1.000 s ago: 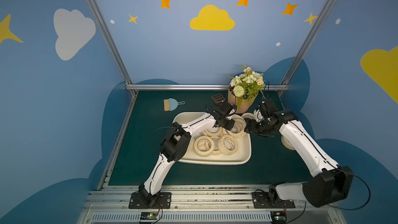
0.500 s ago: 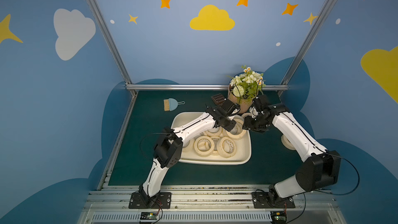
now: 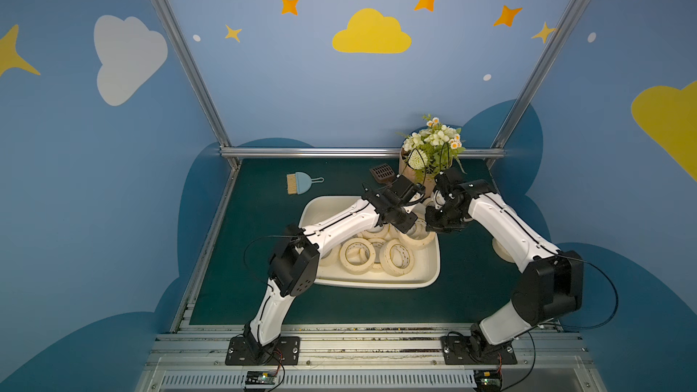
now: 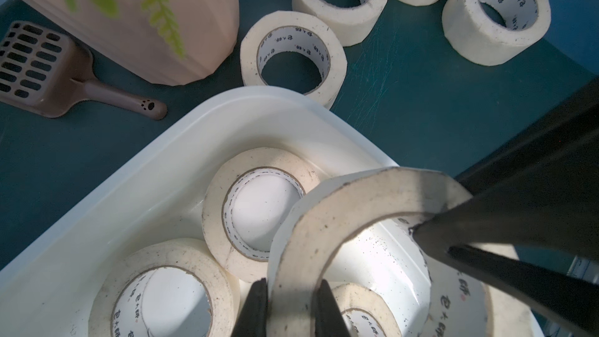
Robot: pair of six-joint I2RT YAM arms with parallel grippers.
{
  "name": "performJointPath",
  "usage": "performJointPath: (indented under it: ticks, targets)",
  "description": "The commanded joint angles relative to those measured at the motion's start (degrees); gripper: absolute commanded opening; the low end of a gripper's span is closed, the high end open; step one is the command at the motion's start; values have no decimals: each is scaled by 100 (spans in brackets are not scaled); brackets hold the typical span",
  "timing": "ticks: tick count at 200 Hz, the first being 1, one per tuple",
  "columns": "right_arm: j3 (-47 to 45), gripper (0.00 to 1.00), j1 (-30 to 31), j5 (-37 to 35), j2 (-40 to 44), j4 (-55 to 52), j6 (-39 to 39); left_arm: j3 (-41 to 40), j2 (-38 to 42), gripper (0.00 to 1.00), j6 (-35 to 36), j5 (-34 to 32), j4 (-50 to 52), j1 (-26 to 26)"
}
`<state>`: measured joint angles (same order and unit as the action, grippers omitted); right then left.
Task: Take out the art tape in the storage box
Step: Pick up the art tape from the storage box, then place the art tape at the center of the board.
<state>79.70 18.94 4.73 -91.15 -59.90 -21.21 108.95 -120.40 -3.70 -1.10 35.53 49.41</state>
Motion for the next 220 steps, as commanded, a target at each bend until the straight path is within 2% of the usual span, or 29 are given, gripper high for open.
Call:
performJointPath:
  ticks: [1, 6, 11, 28, 31, 35, 84, 107, 140, 178, 220]
  targets:
    - [77, 0, -101, -46, 42, 297, -173, -68, 406, 22, -131, 410, -147, 60]
    - [73, 0, -113, -39, 53, 295, -171, -100, 440, 28, -137, 414, -179, 56]
    - [72, 0, -111, -44, 69, 295, -175, -142, 485, 39, -136, 425, -207, 60]
    - [93, 0, -168, -73, 118, 249, -155, -276, 670, 90, -101, 453, -265, 51]
    - [97, 0, -178, -85, 123, 236, -151, -317, 705, 97, -93, 461, -274, 55]
    - [107, 0, -200, -103, 145, 190, -136, -359, 779, 100, -94, 442, -299, 59]
    - [-360, 0, -623, -442, 739, -148, 17, -1231, 1749, 100, -65, 246, -433, -69]
    - [-716, 0, -1234, -586, 1195, -268, 177, -1717, 2034, 99, -9, 245, -457, -156]
    - [-1189, 0, -2389, -844, 1579, -310, 456, -2054, 1887, 90, 83, 346, -323, -159]
    - [-1501, 0, -3468, -733, 1057, 125, 535, -2060, 1479, 86, -97, 594, -213, -81]
    - [-1365, 0, -3797, -485, -164, 760, 535, -1972, 1124, 84, -114, 500, -89, 90]
